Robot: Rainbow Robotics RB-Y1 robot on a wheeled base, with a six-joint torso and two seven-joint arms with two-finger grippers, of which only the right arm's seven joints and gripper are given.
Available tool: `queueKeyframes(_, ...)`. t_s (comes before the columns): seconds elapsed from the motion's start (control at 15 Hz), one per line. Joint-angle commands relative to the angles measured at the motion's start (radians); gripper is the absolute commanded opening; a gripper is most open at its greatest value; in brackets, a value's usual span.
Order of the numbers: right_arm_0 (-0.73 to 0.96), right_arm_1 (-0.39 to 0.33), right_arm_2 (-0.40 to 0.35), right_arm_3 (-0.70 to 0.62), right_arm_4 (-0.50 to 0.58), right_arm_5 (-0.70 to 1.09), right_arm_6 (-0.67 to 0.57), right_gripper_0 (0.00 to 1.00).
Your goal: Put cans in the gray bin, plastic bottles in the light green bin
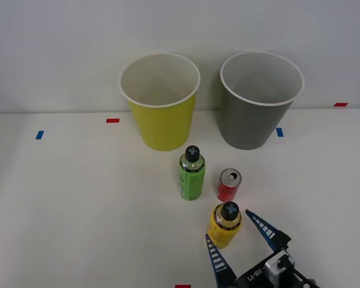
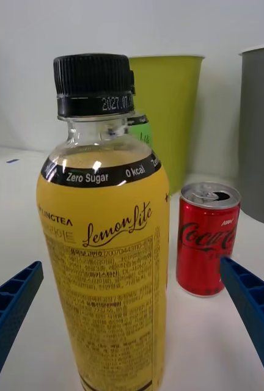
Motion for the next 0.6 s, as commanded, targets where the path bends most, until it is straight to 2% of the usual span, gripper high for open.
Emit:
queueKeyframes(0.07,-0.025,0.005,0.013,0.002,-0.012,-0.002,0.005,1.00)
queueKeyframes(0.6,-0.055,0.023,0.025,0.000,-0.011,0.000,0.028,1.00)
